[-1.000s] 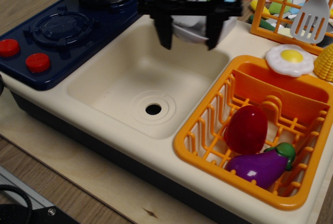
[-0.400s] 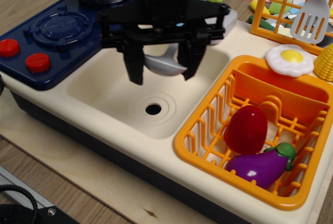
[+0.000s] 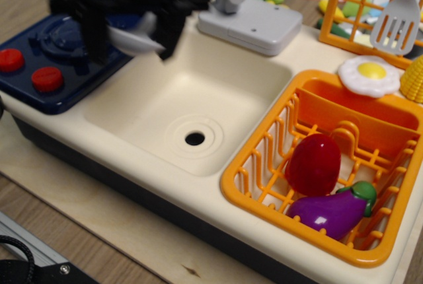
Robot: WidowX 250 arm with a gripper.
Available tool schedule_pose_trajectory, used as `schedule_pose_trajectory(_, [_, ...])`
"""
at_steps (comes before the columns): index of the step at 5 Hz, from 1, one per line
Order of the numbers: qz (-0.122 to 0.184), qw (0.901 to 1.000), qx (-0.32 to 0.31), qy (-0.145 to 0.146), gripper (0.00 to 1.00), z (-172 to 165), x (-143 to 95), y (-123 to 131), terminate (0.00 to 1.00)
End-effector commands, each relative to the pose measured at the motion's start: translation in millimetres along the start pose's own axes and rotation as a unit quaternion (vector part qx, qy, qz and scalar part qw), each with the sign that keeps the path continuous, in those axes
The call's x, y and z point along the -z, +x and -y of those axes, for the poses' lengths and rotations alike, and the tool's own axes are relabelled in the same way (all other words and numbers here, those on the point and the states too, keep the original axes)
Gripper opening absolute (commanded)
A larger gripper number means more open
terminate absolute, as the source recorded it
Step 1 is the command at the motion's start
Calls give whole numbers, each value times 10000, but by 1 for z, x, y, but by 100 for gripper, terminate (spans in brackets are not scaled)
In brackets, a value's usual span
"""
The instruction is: Put spoon into pan
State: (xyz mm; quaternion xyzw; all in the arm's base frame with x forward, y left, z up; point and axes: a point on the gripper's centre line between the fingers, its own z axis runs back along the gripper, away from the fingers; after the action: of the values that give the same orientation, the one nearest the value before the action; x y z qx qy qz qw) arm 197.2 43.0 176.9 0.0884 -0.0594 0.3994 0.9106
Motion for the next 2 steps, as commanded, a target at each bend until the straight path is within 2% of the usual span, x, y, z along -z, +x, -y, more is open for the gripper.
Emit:
schedule_pose_trajectory(1, [194,9993,297,-115,0,-8,-8,50,0])
schedule_pose_trajectory(2, [352,9979,512,-188,0,-12,-3,76,0])
